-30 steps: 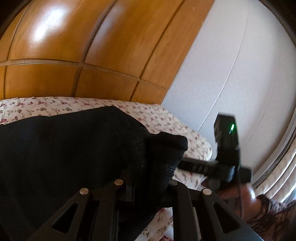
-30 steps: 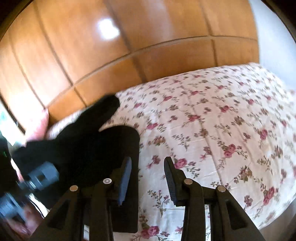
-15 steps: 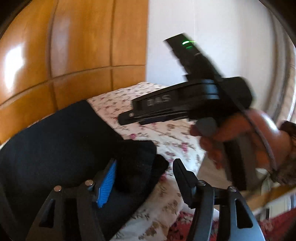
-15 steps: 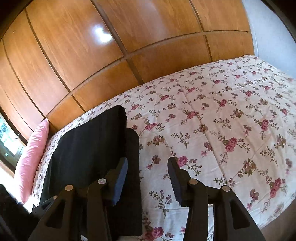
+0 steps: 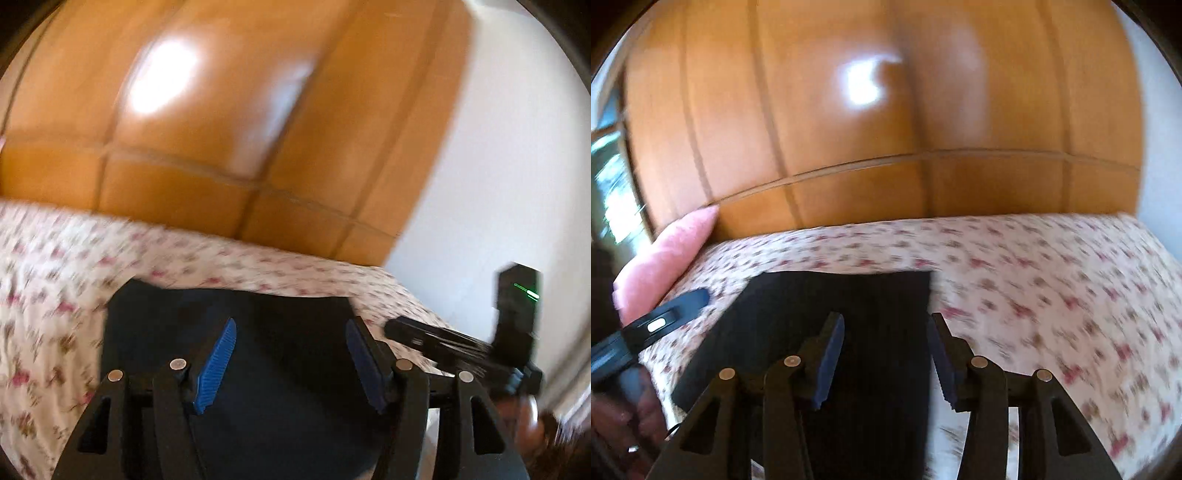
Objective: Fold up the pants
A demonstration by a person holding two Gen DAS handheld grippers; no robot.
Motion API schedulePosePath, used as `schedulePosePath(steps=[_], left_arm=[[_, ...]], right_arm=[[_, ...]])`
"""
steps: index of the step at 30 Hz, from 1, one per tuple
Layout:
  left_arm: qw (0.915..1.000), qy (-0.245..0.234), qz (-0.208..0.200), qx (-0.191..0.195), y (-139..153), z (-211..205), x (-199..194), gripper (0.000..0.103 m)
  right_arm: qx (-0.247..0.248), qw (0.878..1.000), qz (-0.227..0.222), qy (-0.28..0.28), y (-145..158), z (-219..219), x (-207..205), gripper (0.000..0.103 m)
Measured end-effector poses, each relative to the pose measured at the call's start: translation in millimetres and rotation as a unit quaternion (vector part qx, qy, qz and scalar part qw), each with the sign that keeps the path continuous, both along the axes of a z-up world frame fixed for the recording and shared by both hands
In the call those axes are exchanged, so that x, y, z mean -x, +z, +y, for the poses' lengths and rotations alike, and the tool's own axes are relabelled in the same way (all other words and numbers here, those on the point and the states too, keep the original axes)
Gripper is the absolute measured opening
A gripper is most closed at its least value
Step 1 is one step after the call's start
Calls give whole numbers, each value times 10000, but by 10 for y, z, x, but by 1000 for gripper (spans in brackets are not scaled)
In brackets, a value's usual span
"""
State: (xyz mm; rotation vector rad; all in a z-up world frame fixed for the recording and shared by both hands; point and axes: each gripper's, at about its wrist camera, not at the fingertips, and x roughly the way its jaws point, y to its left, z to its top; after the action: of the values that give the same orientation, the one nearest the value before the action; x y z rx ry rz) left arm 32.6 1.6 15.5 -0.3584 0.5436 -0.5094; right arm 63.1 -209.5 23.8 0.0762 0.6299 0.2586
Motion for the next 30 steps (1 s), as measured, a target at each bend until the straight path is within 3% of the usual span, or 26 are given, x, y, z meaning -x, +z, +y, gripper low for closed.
schedulePosePath(steps=[2, 6, 8, 11, 14, 16, 18, 21, 24, 26, 28, 30], left_arm=[[9992, 53, 379, 87, -109, 117, -123, 62], [9979, 218, 615, 7, -269, 215, -206, 62], [9963, 214, 803, -234, -405, 148, -328, 62], [9925, 339, 863, -792, -557, 45, -399, 61], [9905, 277, 551, -1228, -659, -42, -306, 61], [9873, 310, 356, -1514, -672, -107, -252, 61], [9873, 314, 333, -1523, -667, -103, -239, 61], [9883, 273, 470, -1426, -638, -37, -232, 61], [9832, 335, 649, -1673, -602, 2, -214, 61], [9803, 391, 687, -1809, -560, 44, -115, 61], [9781, 443, 712, -1904, -556, 80, -39, 62], [9769, 516, 689, -1956, -538, 132, 49, 62]], right_arm=[[111, 9992, 174, 351, 16, 239, -169, 48], [320, 9951, 486, 802, -116, 631, -459, 47], [710, 9917, 589, 899, -233, 782, -574, 44], [1156, 9879, 842, 600, -524, 735, -792, 32], [578, 9939, 871, 361, -727, 423, -880, 27], [213, 9960, 849, 152, -764, 287, -874, 5], [-29, 9966, 819, -56, -789, 165, -847, 0], [-121, 9968, 788, -53, -790, 159, -823, 0], [256, 9967, 764, -31, -692, 249, -764, 0], [338, 9970, 698, -21, -606, 265, -701, 6], [327, 9975, 617, -61, -509, 215, -534, 26], [165, 9986, 500, -16, -437, 154, -332, 38]])
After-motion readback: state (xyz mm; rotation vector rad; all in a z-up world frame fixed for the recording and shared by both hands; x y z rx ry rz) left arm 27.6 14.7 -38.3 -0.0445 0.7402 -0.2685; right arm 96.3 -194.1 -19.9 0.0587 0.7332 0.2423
